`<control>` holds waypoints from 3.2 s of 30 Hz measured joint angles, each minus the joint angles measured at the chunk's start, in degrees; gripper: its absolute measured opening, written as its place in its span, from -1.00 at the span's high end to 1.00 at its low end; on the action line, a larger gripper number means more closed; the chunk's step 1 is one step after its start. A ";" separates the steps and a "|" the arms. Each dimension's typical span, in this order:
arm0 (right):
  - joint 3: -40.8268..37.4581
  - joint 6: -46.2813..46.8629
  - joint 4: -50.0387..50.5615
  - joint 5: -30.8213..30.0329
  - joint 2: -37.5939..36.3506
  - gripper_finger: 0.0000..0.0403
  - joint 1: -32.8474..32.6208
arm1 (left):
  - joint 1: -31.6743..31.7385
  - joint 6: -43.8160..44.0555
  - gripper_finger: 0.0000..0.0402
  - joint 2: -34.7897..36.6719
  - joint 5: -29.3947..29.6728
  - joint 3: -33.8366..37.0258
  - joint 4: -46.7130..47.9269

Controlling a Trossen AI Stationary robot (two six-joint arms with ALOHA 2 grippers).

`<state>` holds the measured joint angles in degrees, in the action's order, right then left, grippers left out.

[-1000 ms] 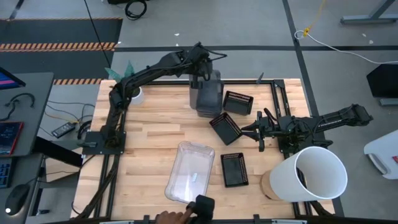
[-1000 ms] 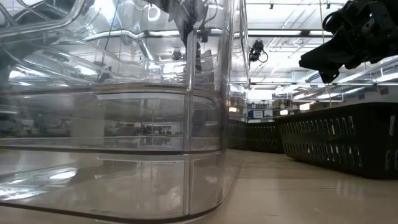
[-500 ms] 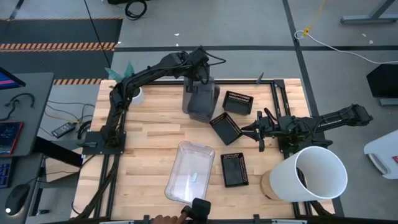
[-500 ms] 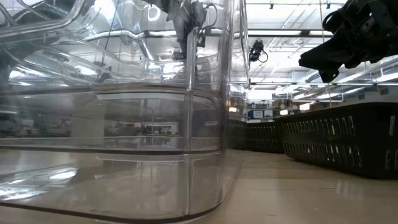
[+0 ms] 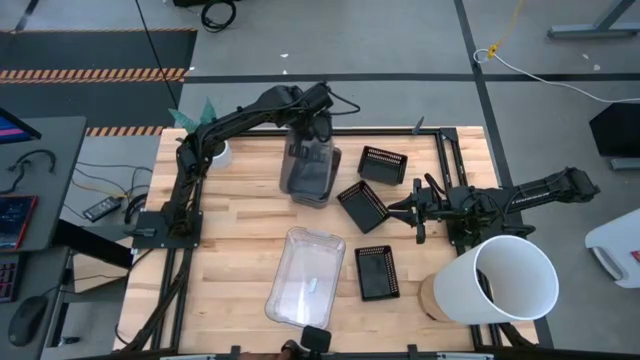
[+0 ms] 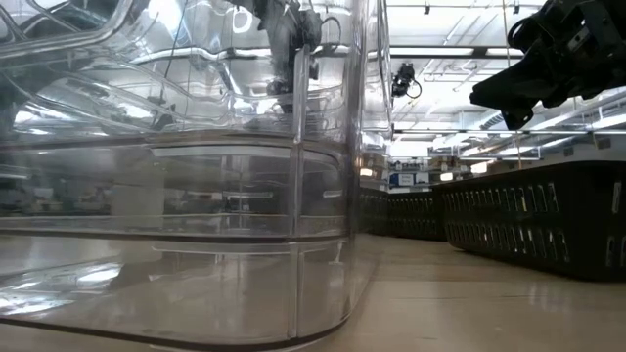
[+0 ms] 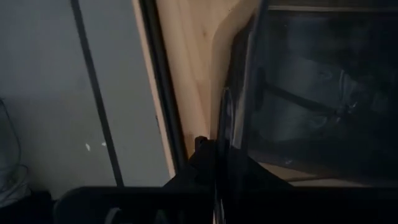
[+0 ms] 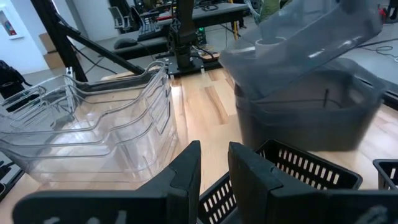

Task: Stack baskets by color
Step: Stack the left gray bin on top of the right gray bins

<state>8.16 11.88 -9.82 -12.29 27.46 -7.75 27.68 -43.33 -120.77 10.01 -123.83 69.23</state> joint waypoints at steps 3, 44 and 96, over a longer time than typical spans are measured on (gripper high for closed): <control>0.00 0.00 0.00 0.00 0.00 0.57 0.00 | 0.00 -0.70 0.97 0.00 -0.14 0.02 2.70; 0.00 0.00 0.02 0.00 0.00 0.57 0.00 | -1.23 -9.79 0.16 -0.89 -1.72 0.09 2.34; 0.00 0.00 -0.83 -0.01 -0.01 0.57 0.00 | -0.35 -4.24 0.46 -6.32 -7.10 0.09 10.12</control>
<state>8.16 11.88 -10.66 -12.30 27.46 -7.75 27.34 -47.57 -127.09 2.91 -123.74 79.35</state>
